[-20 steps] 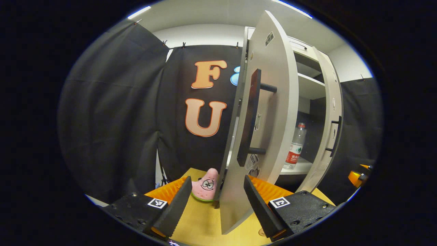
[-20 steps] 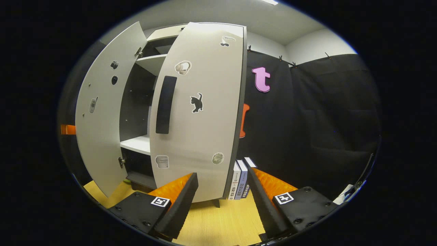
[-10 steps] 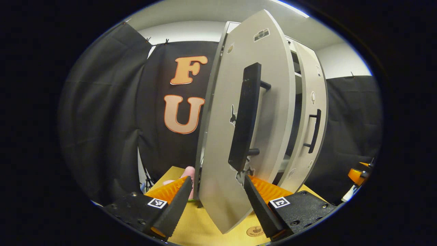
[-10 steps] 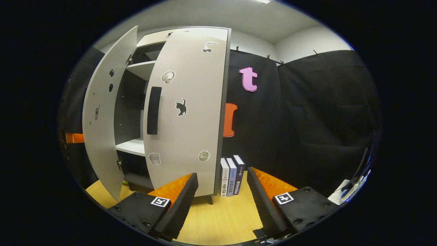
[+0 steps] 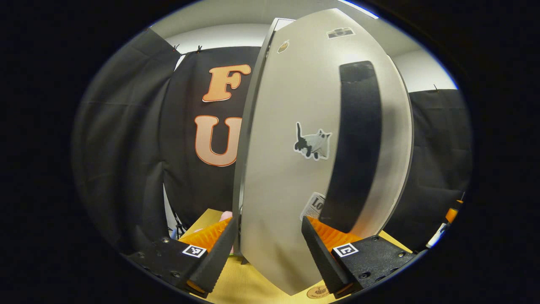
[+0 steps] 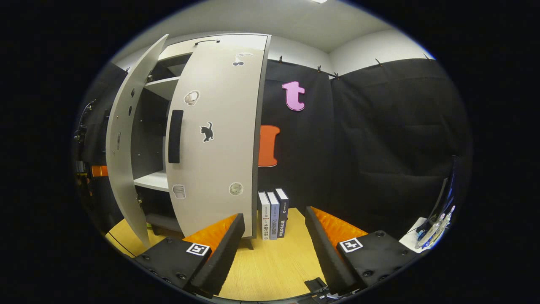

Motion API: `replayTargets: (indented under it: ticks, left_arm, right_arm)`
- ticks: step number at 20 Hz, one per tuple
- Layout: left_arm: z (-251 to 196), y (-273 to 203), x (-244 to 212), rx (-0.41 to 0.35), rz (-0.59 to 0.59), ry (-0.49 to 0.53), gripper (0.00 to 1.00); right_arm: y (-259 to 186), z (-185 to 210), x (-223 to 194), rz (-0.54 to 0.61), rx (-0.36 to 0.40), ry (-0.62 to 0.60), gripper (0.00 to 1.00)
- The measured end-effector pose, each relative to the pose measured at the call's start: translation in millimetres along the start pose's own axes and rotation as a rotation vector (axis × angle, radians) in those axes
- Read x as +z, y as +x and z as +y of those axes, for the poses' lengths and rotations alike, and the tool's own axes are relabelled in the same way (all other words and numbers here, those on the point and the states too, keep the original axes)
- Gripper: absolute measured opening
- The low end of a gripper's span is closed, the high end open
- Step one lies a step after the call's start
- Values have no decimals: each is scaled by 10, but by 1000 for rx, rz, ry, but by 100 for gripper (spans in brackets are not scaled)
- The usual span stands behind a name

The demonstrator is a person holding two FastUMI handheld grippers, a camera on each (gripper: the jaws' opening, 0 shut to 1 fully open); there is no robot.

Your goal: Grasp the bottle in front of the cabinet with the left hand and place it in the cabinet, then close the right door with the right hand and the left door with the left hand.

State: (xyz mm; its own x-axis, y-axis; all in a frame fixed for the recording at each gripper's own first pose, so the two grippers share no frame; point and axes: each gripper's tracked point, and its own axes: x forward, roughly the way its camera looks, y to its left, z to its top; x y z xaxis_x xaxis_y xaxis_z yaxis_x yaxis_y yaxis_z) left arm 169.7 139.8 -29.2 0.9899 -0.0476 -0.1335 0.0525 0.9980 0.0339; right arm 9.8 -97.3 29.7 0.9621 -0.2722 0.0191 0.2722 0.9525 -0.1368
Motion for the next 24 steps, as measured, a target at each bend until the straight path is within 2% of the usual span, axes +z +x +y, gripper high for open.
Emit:
replayTargets:
  ticks: [7, 13, 24]
  left_arm:
    - [-408, 511, -68, -116, -1, -51, 94]
    - [-464, 599, -57, -99, -3, 30, 94]
    - [-467, 668, -57, -79, 19, 13, 94]
  right_arm:
    - [71, -74, -77, 10, -25, -15, 95]
    - [98, -153, -128, 21, -42, -13, 95]
    - [285, -228, -135, 32, -32, 4, 95]
